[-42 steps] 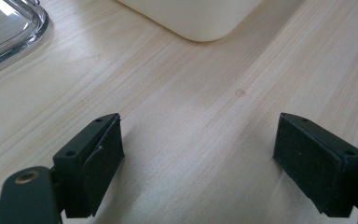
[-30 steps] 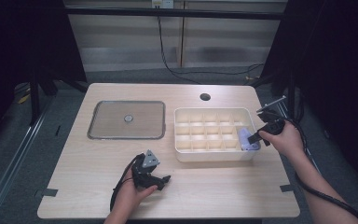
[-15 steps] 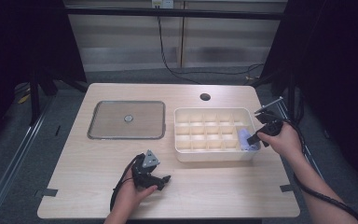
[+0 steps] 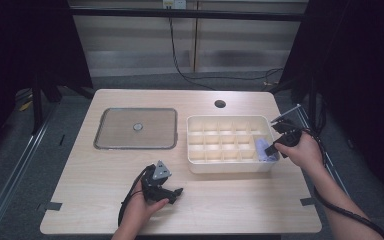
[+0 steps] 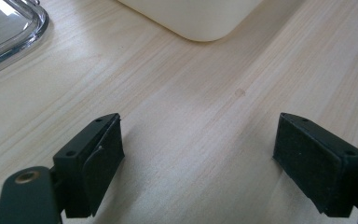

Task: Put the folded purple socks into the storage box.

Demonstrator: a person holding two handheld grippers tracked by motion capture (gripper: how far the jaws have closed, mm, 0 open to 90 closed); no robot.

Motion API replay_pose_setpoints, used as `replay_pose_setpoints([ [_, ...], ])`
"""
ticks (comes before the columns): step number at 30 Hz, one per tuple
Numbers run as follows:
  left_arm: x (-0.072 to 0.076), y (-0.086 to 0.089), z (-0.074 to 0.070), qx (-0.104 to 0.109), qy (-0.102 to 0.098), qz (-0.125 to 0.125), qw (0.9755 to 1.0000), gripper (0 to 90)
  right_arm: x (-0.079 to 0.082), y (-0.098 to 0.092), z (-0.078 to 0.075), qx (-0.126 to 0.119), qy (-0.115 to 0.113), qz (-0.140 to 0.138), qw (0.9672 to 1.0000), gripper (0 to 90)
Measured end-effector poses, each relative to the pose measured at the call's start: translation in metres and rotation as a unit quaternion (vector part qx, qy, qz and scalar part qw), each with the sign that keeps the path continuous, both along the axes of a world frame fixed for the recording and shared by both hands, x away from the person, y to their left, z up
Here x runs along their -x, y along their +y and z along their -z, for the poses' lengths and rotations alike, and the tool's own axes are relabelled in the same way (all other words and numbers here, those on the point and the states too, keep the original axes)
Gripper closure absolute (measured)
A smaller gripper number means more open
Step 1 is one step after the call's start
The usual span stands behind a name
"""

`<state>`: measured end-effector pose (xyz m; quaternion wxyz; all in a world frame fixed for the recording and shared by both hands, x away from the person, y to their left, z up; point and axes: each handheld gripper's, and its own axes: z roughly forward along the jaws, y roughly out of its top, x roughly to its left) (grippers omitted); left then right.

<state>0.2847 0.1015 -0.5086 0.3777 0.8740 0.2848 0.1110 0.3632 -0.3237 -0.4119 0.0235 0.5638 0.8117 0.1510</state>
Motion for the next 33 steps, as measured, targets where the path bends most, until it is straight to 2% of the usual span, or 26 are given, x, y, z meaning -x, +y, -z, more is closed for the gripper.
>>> replay_pose_setpoints([
  [4,0.0,0.0,0.0,0.001,0.0,0.0,1.0,15.3,0.0,0.001,0.0,0.003,0.0,0.0,1.0,73.5],
  [11,0.0,0.0,0.0,0.001,0.0,0.0,1.0,15.3,0.0,0.006,0.0,0.024,0.0,-0.005,0.9997,73.5],
  [23,0.0,0.0,0.0,0.001,0.0,0.0,1.0,15.3,0.001,0.006,0.0,0.024,0.0,-0.005,0.9997,73.5],
  [30,0.0,0.0,0.0,0.001,0.0,0.0,1.0,15.3,0.0,0.011,0.0,0.042,0.01,-0.006,0.9991,73.5],
  [33,0.0,0.0,0.0,0.0,0.0,0.0,1.0,15.3,0.0,0.014,0.01,0.043,0.023,-0.012,0.9988,73.5],
])
